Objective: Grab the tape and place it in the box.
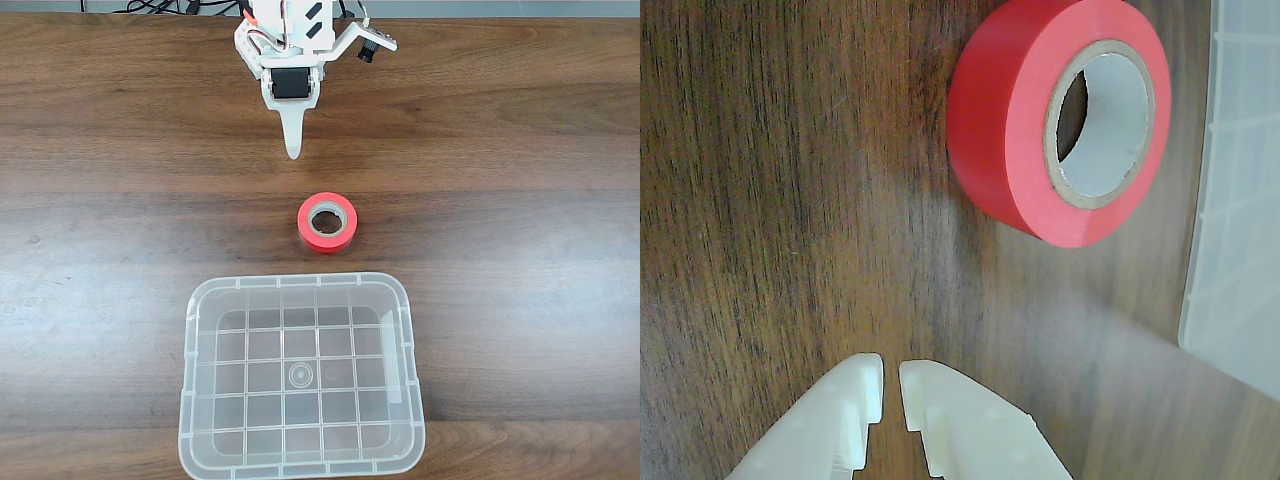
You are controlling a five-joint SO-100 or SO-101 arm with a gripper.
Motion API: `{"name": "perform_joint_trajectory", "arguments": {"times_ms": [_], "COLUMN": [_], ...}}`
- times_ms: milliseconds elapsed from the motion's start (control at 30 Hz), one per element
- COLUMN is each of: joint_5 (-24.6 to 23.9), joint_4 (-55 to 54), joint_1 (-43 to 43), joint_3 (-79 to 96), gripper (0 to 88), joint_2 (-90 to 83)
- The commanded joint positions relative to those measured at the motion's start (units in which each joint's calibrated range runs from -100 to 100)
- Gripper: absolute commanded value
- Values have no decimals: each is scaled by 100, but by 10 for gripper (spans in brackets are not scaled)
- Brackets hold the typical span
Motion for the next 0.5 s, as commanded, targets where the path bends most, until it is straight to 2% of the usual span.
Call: {"name": "perform_joint_trajectory", "arguments": {"times_ms": [0,467], "joint_5": [-31,-31], "joint_4": [10,10], "joint_1": [-43,-43], "joint_3": [-80,-80], "gripper": [13,13], "joint_2": [-80,-80]}}
